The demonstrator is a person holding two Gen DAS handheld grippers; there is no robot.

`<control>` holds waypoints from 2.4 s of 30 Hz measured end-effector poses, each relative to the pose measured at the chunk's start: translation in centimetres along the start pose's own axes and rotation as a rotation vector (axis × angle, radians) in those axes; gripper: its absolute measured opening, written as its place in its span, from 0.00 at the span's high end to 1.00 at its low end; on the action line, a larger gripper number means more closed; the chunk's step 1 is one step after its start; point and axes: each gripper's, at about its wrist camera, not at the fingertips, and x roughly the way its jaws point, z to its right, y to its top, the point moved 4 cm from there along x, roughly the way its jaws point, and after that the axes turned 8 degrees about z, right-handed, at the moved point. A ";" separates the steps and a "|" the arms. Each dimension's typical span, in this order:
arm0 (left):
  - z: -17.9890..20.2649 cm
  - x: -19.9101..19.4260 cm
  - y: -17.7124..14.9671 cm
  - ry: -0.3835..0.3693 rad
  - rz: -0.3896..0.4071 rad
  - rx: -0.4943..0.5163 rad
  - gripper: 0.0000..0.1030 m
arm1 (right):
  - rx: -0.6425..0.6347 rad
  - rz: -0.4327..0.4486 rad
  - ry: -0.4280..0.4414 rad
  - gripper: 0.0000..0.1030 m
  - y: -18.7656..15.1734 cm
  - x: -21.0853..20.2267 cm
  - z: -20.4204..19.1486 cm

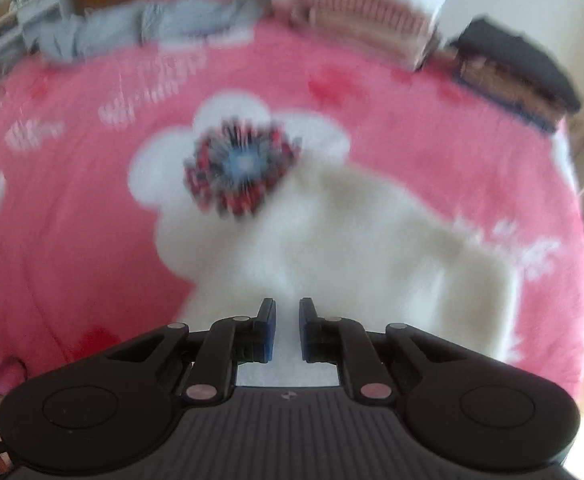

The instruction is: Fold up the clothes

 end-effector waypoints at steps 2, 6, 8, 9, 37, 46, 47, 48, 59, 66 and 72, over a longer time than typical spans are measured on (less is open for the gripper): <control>-0.8 -0.3 -0.4 0.030 -0.029 -0.014 0.42 | -0.017 -0.011 -0.011 0.89 -0.6 -0.1 -0.6; -2.2 -0.8 -1.2 0.068 -0.082 -0.090 0.43 | -0.089 -0.083 -0.083 0.91 -5.8 3.5 -1.1; -2.7 -0.7 -1.5 0.077 -0.095 -0.125 0.43 | 0.001 -0.078 -0.099 0.91 -5.1 2.6 -0.8; -2.9 -0.5 -1.7 0.082 -0.102 -0.144 0.43 | 0.015 -0.080 -0.104 0.91 -4.7 2.0 -0.9; -3.4 -1.6 -1.4 0.086 -0.109 -0.093 0.48 | 0.152 -0.151 -0.155 0.94 -9.2 -4.2 -3.1; -4.0 6.1 1.3 0.116 -0.108 0.024 0.55 | 0.091 -0.188 -0.330 1.00 -11.9 -2.2 3.6; -3.9 6.3 1.2 0.122 -0.108 0.044 0.55 | 0.059 -0.190 -0.334 1.00 -12.1 -1.6 3.4; -4.0 6.2 1.4 0.119 -0.114 0.050 0.55 | 0.044 -0.193 -0.338 1.00 -11.8 -1.8 3.2; -3.2 6.9 2.8 0.130 -0.154 0.141 0.53 | 0.450 0.053 -0.148 1.00 -12.3 -7.5 9.2; -3.1 7.2 2.9 0.151 -0.167 0.136 0.52 | 0.823 0.250 -0.052 0.93 -14.1 -11.6 17.4; -3.1 7.1 2.9 0.160 -0.165 0.112 0.51 | 0.695 0.126 0.024 0.69 -13.1 -8.3 15.3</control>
